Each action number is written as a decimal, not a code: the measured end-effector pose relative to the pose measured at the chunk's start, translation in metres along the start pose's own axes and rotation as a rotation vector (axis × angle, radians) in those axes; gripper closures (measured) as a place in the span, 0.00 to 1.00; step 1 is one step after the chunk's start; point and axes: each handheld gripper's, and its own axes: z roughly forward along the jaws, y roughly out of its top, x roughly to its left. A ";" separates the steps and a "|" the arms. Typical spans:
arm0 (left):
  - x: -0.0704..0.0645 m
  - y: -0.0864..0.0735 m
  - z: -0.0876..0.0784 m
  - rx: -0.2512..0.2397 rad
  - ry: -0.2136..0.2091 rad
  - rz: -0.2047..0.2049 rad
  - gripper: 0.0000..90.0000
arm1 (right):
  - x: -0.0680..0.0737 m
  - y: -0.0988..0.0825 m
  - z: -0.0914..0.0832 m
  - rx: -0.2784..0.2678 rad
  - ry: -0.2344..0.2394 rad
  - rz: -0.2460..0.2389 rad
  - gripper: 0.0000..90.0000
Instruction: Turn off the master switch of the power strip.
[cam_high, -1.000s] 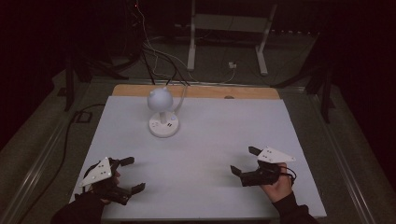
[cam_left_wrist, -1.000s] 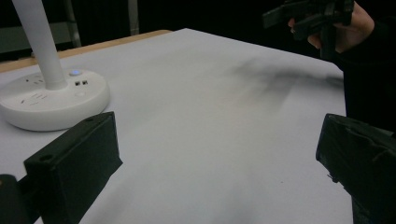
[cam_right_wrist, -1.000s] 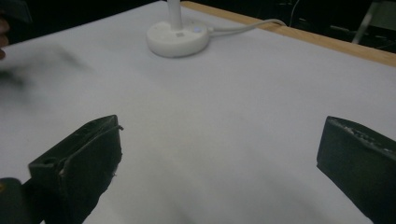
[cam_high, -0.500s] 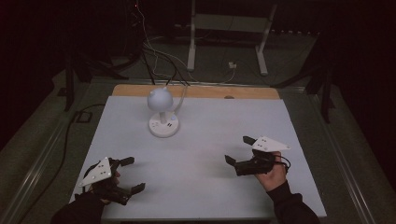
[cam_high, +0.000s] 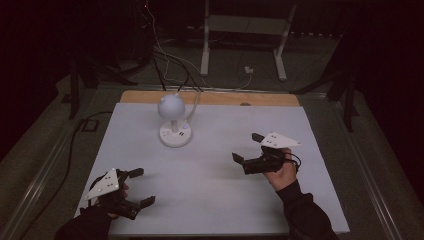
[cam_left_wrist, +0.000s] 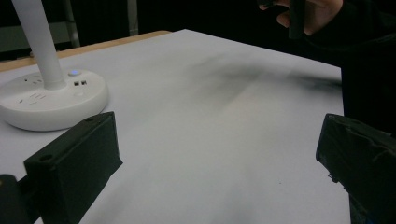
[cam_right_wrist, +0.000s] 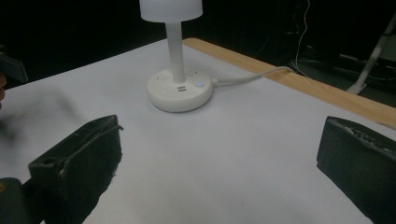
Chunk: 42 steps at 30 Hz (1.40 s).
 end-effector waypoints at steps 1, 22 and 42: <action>0.000 0.000 0.000 0.000 0.000 0.000 0.00 | 0.000 0.001 0.002 -0.002 0.003 0.003 0.00; 0.000 0.000 0.000 0.000 -0.004 0.001 0.00 | 0.007 0.019 0.055 0.000 0.055 -0.013 0.00; 0.000 0.000 0.000 -0.004 -0.009 0.002 0.00 | 0.007 0.026 0.103 0.007 0.062 0.010 0.00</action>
